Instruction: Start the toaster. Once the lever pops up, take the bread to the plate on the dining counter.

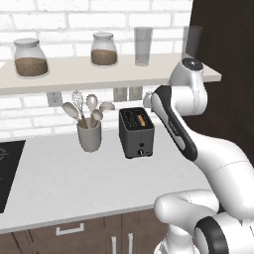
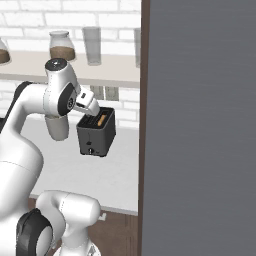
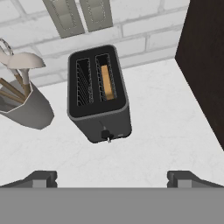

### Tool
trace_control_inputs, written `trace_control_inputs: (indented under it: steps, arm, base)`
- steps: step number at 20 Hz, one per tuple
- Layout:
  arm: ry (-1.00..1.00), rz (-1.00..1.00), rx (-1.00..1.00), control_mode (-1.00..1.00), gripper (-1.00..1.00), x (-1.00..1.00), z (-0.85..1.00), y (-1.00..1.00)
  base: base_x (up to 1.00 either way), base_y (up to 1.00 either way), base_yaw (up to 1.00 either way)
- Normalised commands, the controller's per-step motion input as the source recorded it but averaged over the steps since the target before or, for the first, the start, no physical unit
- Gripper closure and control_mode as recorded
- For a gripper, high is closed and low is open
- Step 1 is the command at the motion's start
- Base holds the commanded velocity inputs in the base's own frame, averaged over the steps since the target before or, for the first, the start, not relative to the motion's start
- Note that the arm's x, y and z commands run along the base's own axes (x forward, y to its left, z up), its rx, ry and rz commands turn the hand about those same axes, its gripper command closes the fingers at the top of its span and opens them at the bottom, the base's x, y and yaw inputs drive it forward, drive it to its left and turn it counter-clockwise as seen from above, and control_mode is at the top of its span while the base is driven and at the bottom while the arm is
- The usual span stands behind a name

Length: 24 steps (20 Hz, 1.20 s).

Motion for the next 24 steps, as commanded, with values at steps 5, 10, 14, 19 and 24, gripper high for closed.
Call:
trace_control_inputs:
  steps: [5,10,14,19,24]
  arm:
    - [0.00,0.00,0.00,-1.00,-1.00,0.00,0.00,0.00]
    - [0.00,0.00,0.00,-1.00,-1.00,0.00,0.00,0.00]
    - [0.00,0.00,0.00,-1.00,-1.00,0.00,0.00,0.00]
    - [0.00,0.00,0.00,-1.00,-1.00,0.00,0.00,0.00]
    - [0.00,0.00,0.00,-1.00,-1.00,0.00,0.00,0.00]
  base:
    - [0.00,0.00,0.00]
    - [0.00,0.00,0.00]
    - [0.00,0.00,0.00]
    - [0.00,0.00,0.00]
    - [0.00,0.00,0.00]
